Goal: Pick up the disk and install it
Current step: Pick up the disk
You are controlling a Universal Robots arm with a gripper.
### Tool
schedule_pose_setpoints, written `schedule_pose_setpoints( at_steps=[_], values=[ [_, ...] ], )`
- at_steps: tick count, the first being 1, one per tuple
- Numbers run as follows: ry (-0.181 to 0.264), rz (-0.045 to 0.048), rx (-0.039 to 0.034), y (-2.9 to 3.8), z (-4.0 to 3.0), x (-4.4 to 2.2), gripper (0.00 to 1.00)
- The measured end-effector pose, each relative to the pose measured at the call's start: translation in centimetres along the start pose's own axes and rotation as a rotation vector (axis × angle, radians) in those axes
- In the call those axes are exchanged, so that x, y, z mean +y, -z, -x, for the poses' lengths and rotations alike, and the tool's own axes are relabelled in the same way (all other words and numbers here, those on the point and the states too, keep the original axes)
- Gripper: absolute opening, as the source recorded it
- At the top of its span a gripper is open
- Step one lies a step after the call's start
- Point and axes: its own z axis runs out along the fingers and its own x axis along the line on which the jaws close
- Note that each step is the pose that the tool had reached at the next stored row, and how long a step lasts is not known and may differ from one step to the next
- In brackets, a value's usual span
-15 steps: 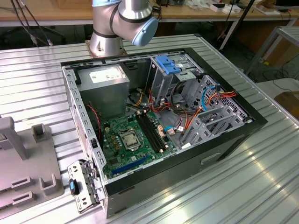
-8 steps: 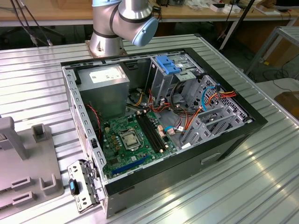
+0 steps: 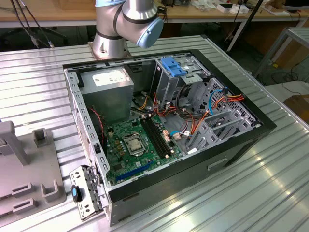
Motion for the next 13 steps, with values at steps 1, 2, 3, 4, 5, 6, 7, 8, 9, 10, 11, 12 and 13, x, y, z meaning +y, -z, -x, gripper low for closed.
schedule_pose_setpoints(
  at_steps=[1,2,3,4,5,6,7,8,9,10,11,12,13],
  values=[
    [0.02,0.0005,0.0009,0.0,0.0,0.0,0.11],
    [0.033,0.0008,0.0015,0.0,-0.01,-0.01,0.11],
    [0.045,0.0012,0.0021,0.01,-0.01,0.0,0.11],
    [0.058,0.0014,0.0026,0.0,-0.01,0.0,0.11],
    [0.076,0.0019,0.0034,0.0,-0.01,-0.01,0.11],
    [0.095,0.0023,0.0043,0.0,-0.02,-0.01,0.11],
    [0.12,0.0029,0.0053,0.0,-0.02,-0.02,0.11],
    [0.134,0.0033,0.0059,0.0,-0.03,-0.02,0.11],
    [0.149,0.0037,0.0066,0.0,-0.03,-0.02,0.11],
    [0.162,0.004,0.0072,0.0,-0.03,-0.02,0.11],
    [0.175,0.0043,0.0078,0.0,-0.03,-0.02,0.11],
    [0.203,0.005,0.009,0.0,-0.03,-0.02,0.11],
    [0.225,0.0055,0.01,0.0,-0.04,-0.02,0.11]
  ],
)
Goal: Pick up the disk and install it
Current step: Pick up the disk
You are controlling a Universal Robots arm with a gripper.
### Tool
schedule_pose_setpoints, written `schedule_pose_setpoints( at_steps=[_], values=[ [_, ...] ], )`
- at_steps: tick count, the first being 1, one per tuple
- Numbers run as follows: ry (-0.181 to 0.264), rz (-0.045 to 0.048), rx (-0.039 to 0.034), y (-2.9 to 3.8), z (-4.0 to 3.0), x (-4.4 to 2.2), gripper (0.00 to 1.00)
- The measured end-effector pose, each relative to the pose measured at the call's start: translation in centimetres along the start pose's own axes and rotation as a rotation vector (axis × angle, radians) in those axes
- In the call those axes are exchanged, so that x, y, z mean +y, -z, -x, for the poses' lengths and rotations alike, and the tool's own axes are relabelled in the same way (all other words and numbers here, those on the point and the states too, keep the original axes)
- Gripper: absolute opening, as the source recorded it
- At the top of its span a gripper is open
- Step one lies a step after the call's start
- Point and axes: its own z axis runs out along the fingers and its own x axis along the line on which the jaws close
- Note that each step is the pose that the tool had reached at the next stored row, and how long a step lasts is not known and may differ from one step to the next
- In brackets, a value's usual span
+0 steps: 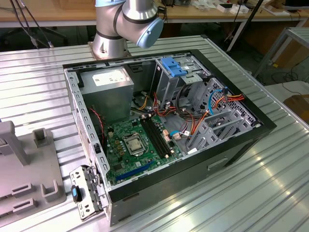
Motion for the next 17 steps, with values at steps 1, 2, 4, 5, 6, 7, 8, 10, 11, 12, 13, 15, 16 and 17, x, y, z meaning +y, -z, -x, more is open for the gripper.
schedule_pose_setpoints(
  at_steps=[1,2,4,5,6,7,8,10,11,12,13,15,16,17],
  values=[
    [0.018,0.0005,0.0009,0.0,0.0,0.0,0.11],
    [0.032,0.0008,0.0015,0.0,0.0,0.0,0.11],
    [0.075,0.0019,0.0034,0.0,-0.01,0.01,0.11],
    [0.088,0.0022,0.004,0.0,-0.01,0.01,0.11],
    [0.103,0.0026,0.0046,0.0,-0.01,0.01,0.11],
    [0.115,0.0028,0.0052,0.0,-0.02,0.01,0.11],
    [0.128,0.0032,0.0058,0.0,-0.02,0.01,0.11],
    [0.153,0.0038,0.0068,0.0,-0.03,0.01,0.11],
    [0.165,0.0041,0.0074,0.0,-0.03,0.01,0.11],
    [0.178,0.0044,0.008,0.0,-0.03,0.01,0.11],
    [0.189,0.0046,0.0084,0.0,-0.03,0.01,0.11],
    [0.215,0.0053,0.0096,0.0,-0.04,0.01,0.11],
    [0.227,0.0056,0.0102,0.0,-0.04,0.01,0.11],
    [0.239,0.0059,0.0107,0.0,-0.04,0.01,0.11]
  ],
)
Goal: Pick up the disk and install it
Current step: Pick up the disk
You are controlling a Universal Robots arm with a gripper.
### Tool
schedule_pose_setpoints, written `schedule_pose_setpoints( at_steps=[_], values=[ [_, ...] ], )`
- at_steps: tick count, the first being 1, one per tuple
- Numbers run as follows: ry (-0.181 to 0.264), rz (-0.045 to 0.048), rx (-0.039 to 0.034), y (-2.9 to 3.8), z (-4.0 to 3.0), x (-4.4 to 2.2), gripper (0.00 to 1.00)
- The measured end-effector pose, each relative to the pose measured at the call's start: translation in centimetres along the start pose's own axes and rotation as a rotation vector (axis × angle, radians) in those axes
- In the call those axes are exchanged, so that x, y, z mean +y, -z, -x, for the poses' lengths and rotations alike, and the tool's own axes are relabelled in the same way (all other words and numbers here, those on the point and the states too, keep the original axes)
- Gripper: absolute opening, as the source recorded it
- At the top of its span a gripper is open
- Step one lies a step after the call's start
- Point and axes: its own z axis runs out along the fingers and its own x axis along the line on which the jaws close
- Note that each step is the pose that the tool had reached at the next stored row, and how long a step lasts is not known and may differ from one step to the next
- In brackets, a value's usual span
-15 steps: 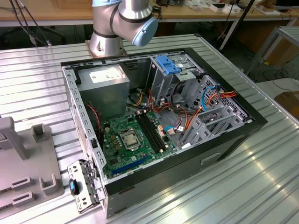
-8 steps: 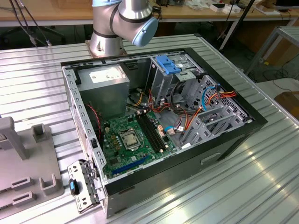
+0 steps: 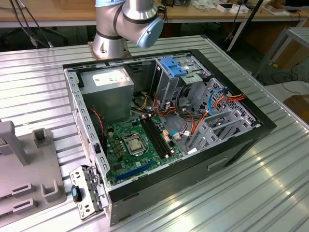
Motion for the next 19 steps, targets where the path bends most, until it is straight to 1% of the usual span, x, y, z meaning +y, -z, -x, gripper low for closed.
schedule_pose_setpoints(
  at_steps=[2,4,6,7,8,9,12,13,15,16,17,19],
  values=[
    [0.026,0.0007,0.0012,0.0,0.0,0.0,0.11],
    [0.069,0.0017,0.0031,0.0,-0.01,-0.01,0.11],
    [0.083,0.0018,0.004,0.0,-0.01,0.0,0.11],
    [0.083,-0.0006,0.0058,-0.02,-0.01,0.0,0.11],
    [0.083,-0.0052,0.0066,-0.04,0.0,0.0,0.11],
    [0.083,-0.015,0.0076,-0.09,-0.01,-0.01,0.11],
    [0.083,-0.0378,0.0107,-0.16,-0.01,-0.04,0.11],
    [0.083,-0.0436,0.0118,-0.18,-0.01,-0.06,0.11],
    [0.083,-0.052,0.0125,-0.25,-0.01,-0.09,0.11],
    [0.083,-0.0564,0.0122,-0.39,-0.01,-0.12,0.11],
    [0.083,-0.0593,0.0124,-0.49,-0.01,-0.14,0.11],
    [0.083,-0.0613,0.0143,-0.56,-0.01,-0.16,0.11]
  ],
)
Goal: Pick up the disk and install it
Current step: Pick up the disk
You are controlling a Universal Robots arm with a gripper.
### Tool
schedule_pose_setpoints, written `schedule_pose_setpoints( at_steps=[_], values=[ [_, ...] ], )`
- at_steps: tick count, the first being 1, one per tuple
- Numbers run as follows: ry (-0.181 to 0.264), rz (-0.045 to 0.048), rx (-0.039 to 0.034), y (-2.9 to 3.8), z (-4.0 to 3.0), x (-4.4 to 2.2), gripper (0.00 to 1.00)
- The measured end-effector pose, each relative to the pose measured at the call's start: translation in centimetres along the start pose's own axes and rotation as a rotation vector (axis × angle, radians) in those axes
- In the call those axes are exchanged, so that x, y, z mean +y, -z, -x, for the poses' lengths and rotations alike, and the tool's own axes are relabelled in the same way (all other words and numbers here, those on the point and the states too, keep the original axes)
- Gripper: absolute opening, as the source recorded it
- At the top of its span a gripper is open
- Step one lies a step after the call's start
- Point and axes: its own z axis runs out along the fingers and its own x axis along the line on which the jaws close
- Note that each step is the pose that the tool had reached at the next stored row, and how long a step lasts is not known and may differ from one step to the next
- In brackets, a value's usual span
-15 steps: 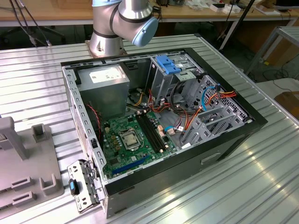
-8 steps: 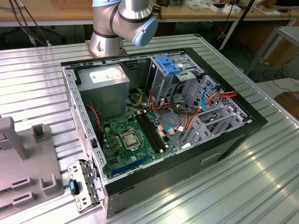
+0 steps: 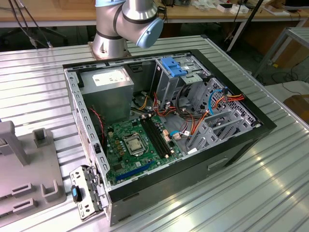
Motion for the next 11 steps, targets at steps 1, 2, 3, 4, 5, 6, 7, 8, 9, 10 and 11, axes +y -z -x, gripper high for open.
schedule_pose_setpoints(
  at_steps=[1,2,3,4,5,6,7,8,9,10,11],
  values=[
    [0.0,-0.0002,0.0004,-0.02,0.0,0.01,0.11],
    [0.0,-0.0002,0.0007,-0.02,0.0,0.01,0.11],
    [0.0,-0.0003,0.0008,-0.03,0.0,0.01,0.11],
    [0.0,-0.0004,0.0009,-0.03,0.0,0.0,0.17],
    [0.0,-0.0014,0.0009,-0.04,0.0,0.0,0.24],
    [0.0,-0.0025,0.0009,-0.07,0.0,0.0,0.24],
    [0.0,-0.0033,0.0009,-0.14,0.0,0.0,0.29],
    [0.0,-0.0046,0.0013,-0.24,-0.01,0.01,0.36],
    [0.0,-0.0085,0.0018,-0.41,0.0,0.01,0.42],
    [0.0,-0.0092,0.0016,-0.55,0.0,0.01,0.48],
    [0.0,-0.0093,0.0017,-0.72,0.02,0.02,0.48]
  ],
)
